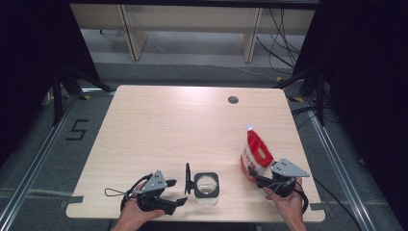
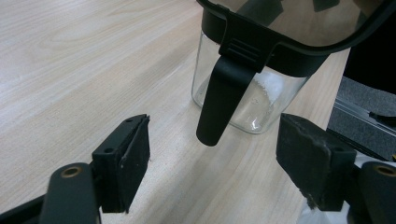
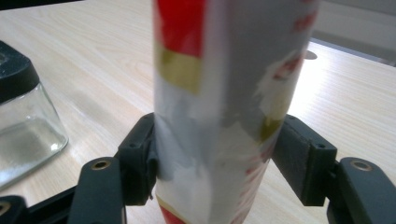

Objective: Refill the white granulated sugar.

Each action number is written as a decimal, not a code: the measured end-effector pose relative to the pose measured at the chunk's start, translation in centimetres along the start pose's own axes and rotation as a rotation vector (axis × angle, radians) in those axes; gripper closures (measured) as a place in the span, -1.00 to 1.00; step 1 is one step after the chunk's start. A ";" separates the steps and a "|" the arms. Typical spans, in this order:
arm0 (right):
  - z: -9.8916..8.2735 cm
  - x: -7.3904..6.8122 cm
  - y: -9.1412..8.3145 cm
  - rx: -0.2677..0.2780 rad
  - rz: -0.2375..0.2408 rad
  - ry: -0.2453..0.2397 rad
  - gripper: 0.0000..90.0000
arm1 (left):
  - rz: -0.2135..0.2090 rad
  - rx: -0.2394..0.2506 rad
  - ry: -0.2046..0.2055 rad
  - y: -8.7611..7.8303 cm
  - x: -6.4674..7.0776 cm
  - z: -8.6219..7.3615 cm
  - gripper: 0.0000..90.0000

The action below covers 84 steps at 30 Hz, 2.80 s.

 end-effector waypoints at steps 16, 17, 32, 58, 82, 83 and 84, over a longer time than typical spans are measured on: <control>-0.2 0.8 -0.2 0.027 0.063 -0.010 -0.18 | 0.002 0.011 0.001 0.1 0.0 0.1 -0.43; -0.2 0.6 -0.3 0.032 0.062 0.025 -0.24 | 0.001 0.011 0.002 0.1 0.0 0.1 -0.43; 0.0 -1.0 0.1 0.127 -0.074 0.129 -0.49 | 0.002 0.010 0.005 0.1 0.0 0.1 -0.43; -0.2 -0.3 1.9 0.207 -0.105 0.069 -0.35 | 0.000 0.000 0.013 0.3 0.2 0.0 -0.43; -1.3 0.3 3.0 0.192 -0.084 0.088 -0.30 | -0.003 0.002 0.016 0.4 0.2 0.1 -0.43; -1.3 0.2 3.0 0.191 -0.080 0.085 -0.29 | -0.001 -0.004 0.000 0.3 0.3 0.0 -0.43; -1.3 0.2 3.0 0.185 -0.072 0.088 -0.29 | -0.003 -0.004 0.011 0.3 0.3 0.0 -0.43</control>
Point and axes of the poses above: each handheld gripper's, and its own axes: y roughly forward along the jaws, z roughly out of its top, x roughly to its right, the point moved 5 cm from there along y, roughly forward along the jaws, and after that the axes turned 1 degree about -y, right-handed, at the moved point
